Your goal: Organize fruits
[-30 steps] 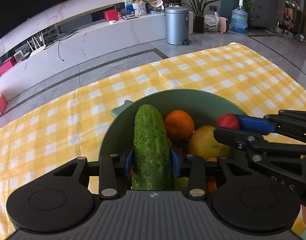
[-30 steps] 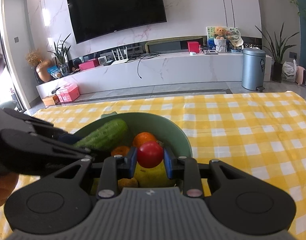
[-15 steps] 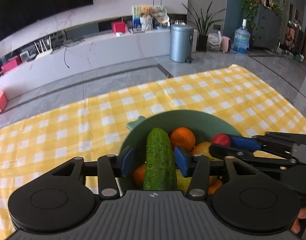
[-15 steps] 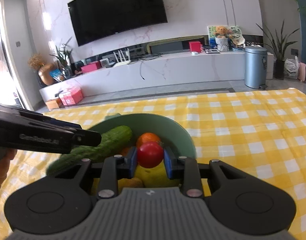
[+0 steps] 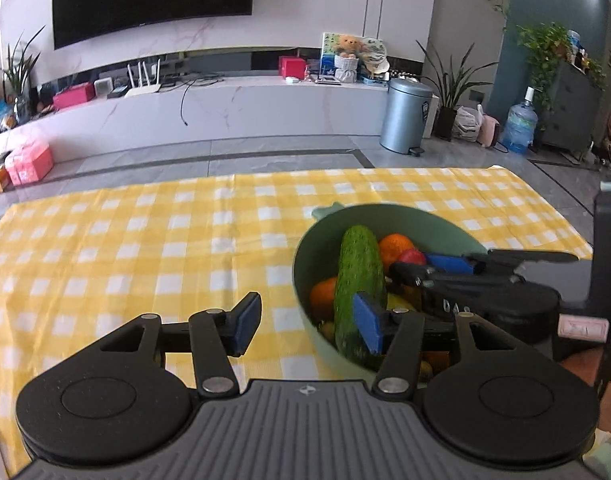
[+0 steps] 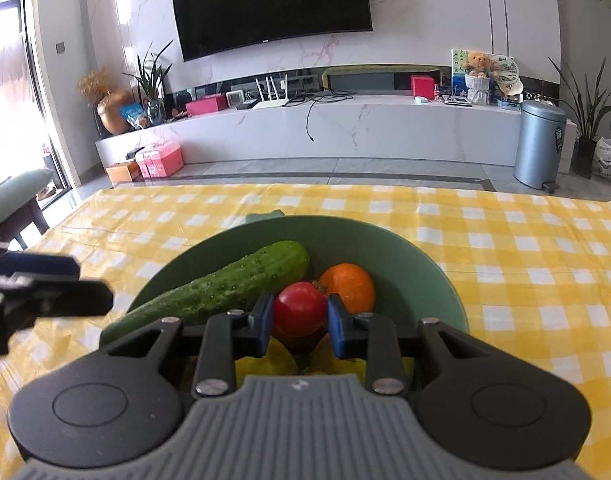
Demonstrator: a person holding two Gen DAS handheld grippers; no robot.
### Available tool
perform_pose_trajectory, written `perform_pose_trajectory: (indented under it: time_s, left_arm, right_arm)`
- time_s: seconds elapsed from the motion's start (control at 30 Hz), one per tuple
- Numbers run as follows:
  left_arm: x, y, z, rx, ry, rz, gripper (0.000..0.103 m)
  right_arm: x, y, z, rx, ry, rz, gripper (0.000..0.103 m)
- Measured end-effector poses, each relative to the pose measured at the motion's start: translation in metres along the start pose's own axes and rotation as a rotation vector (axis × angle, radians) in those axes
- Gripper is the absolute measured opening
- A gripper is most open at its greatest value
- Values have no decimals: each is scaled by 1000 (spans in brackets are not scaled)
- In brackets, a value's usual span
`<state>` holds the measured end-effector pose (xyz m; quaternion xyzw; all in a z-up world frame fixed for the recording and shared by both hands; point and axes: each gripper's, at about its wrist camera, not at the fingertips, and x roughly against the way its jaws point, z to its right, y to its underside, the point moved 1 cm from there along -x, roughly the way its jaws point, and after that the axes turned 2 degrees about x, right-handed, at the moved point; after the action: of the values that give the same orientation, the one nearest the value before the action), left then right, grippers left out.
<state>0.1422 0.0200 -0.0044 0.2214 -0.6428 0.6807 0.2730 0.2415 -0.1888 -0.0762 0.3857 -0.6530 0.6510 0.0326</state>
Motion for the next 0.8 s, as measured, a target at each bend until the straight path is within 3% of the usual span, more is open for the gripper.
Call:
perform_pose_trajectory:
  time_s: [0.4, 0.5, 0.57, 0.8]
  left_arm:
    - [9, 9, 6, -2, -6, 39, 64]
    - [17, 10, 8, 2, -10, 52, 67]
    - [24, 11, 10, 2, -9, 63, 67]
    - [49, 14, 20, -20, -13, 118, 69]
  right_arm:
    - [-5, 5, -11, 64, 33, -21, 28]
    - [0, 5, -11, 51, 43, -3, 39]
    - [7, 5, -11, 39, 51, 20, 52]
    - [52, 11, -12, 0, 67, 101, 72]
